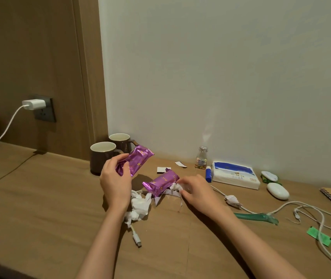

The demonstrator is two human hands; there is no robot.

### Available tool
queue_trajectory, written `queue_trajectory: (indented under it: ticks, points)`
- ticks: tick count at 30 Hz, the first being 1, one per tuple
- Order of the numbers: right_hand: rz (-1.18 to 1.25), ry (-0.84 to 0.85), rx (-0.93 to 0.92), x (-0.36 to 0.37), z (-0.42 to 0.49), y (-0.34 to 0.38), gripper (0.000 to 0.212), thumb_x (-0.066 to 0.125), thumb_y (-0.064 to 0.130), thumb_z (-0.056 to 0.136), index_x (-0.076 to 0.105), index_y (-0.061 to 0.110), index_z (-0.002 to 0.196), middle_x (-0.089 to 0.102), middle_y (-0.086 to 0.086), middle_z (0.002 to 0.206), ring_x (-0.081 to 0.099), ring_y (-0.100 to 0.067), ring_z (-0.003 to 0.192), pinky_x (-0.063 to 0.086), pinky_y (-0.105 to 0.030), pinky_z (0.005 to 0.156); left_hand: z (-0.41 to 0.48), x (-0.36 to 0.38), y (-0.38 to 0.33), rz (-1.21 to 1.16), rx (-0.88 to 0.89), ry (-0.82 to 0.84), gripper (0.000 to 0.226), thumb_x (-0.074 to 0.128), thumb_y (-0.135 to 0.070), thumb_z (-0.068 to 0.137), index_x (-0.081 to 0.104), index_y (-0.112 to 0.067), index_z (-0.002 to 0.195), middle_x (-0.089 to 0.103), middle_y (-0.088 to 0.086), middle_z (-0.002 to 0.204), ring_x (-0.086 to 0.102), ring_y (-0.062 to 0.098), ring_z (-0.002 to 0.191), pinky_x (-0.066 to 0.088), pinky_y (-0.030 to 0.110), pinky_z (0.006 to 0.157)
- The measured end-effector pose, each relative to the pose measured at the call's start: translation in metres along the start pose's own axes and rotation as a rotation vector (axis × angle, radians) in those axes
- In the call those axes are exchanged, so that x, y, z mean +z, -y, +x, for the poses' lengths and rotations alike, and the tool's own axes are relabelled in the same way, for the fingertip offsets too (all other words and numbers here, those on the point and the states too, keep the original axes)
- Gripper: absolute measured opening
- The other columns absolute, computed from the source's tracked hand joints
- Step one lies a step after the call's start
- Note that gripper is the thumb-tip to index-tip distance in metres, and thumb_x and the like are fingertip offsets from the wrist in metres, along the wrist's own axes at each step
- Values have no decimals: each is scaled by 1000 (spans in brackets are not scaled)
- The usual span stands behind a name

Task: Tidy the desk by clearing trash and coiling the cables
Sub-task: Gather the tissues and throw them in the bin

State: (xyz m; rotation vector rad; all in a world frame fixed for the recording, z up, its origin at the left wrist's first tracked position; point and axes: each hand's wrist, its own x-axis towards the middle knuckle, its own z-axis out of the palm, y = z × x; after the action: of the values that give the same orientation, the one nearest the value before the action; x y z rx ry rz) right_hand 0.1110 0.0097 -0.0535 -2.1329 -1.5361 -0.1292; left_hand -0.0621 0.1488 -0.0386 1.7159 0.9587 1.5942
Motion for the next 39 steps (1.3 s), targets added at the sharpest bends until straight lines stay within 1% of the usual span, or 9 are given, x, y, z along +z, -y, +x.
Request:
queue_trajectory:
  ticks: [7,12,16,22,25,29,33,35,39]
  points:
    - [9,-148,16,-11,-8,5,19,60,21,89,67,24,107,68,7,101,56,-12,99,44,-25,81,-11,-7,-18,-99,92,74,25,60,-5,87,67,-22,105,62,-10,100,59,2,94,53,24,83]
    - [212,-269,82,-47,-29,30,20,62,27,90,69,21,108,67,7,92,59,-2,83,50,-20,75,-21,-40,-39,-183,110,94,27,61,-4,87,66,-26,102,65,-8,102,60,-1,96,49,10,79]
    - [353,-261,19,-70,-59,69,23,65,29,88,68,22,109,63,18,83,60,2,78,48,-8,67,-28,-83,-58,-211,95,123,23,62,-9,88,67,-20,108,68,-5,103,63,5,98,52,14,81]
    - [524,-144,-85,-77,-111,130,23,66,26,86,61,38,106,67,15,92,63,-2,85,55,-16,71,-56,-160,-66,-172,14,203,26,63,-15,87,65,-24,111,66,-10,105,63,6,100,57,23,76]
    - [652,-32,-103,-68,-137,156,23,68,21,86,65,31,106,69,8,93,64,-5,85,55,-17,72,-76,-201,-53,-161,-24,227,26,64,-15,86,65,-23,111,67,-7,106,64,8,100,56,21,75]
    - [789,149,-94,-35,-165,179,19,69,21,85,70,26,103,71,0,95,66,-15,85,56,-30,75,-104,-247,-25,-134,-47,211,25,65,-6,85,68,-20,106,70,-5,102,65,7,96,51,13,77]
    - [841,330,-94,12,-185,192,18,67,24,87,70,23,105,71,-2,95,66,-23,89,53,-40,83,-131,-283,10,-77,-144,252,25,65,-4,84,69,-20,103,72,-3,98,66,10,95,53,23,82]
    - [844,425,-97,36,-192,196,20,66,24,88,69,23,108,71,0,97,67,-18,90,54,-35,84,-143,-298,27,-39,-188,280,25,65,-6,84,69,-22,102,72,-6,97,66,8,92,54,25,77]
    - [755,594,-28,89,-200,192,22,65,25,89,69,22,109,69,4,96,65,-7,88,50,-23,80,-160,-317,69,21,-340,409,24,66,-5,83,70,-23,98,72,-13,95,66,2,85,50,11,68]
